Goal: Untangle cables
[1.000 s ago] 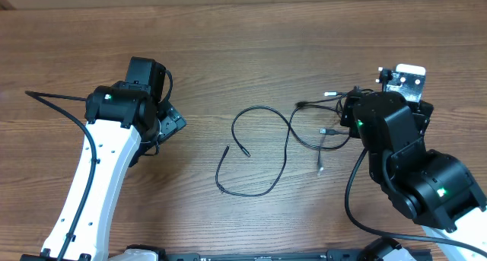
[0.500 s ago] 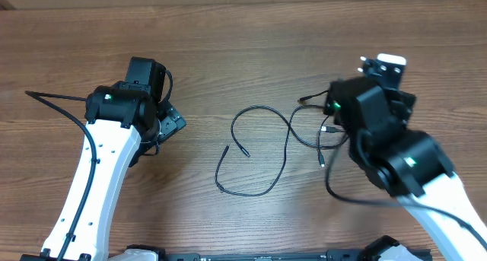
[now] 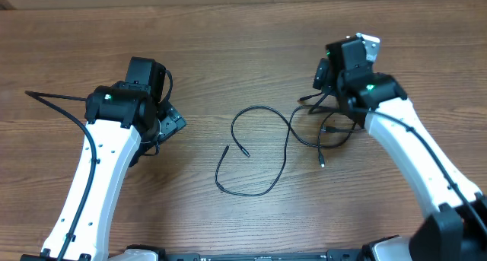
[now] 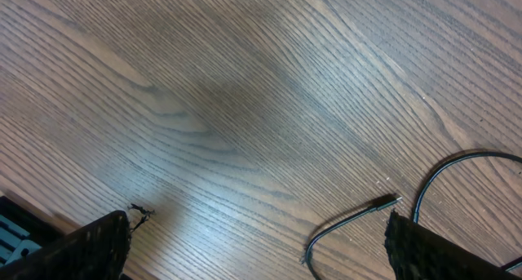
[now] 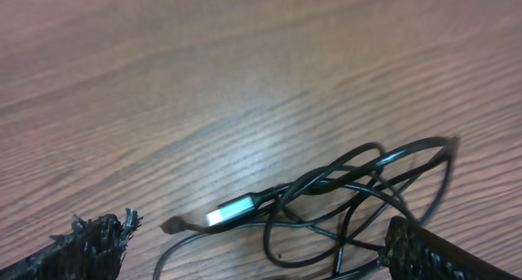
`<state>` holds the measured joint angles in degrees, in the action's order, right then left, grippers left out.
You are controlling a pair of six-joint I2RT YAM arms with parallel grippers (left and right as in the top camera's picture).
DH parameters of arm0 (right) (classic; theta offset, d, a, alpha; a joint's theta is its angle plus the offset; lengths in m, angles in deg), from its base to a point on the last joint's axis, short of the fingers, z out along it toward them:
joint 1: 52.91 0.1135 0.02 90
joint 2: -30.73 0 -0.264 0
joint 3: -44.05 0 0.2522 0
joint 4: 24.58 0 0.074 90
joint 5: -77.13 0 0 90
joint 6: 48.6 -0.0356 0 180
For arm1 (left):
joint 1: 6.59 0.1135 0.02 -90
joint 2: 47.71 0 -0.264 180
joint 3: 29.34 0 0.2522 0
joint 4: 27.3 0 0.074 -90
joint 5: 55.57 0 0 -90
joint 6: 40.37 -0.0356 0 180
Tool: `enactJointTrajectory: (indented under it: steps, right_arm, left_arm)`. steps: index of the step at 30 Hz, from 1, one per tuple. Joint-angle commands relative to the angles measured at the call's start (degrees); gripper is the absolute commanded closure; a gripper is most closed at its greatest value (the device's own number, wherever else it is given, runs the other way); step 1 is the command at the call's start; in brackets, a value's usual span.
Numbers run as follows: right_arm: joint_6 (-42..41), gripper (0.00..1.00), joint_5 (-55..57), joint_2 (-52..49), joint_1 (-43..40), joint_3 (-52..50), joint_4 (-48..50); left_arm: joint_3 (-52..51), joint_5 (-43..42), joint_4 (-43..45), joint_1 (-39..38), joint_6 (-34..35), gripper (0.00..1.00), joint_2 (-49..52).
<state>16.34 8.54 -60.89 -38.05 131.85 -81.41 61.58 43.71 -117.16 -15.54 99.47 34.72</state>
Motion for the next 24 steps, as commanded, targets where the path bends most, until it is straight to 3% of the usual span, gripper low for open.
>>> enactJointTrajectory:
  steps: [1,12,24]
  right_arm:
    - [-0.2,0.00,-9.4,-0.9,-2.9,0.9,0.4]
    - [-0.2,0.01,-16.0,-2.4,-4.6,-0.7,2.1]
    - [-0.5,0.11,-17.3,-5.5,-4.6,-1.7,3.2]
  left_arm:
    - [-0.2,1.2,0.0,0.3,1.2,0.00,0.1]
    - [-0.2,1.2,0.0,0.3,1.2,0.00,0.1]
    - [-0.2,1.2,0.0,0.3,1.2,0.01,0.1]
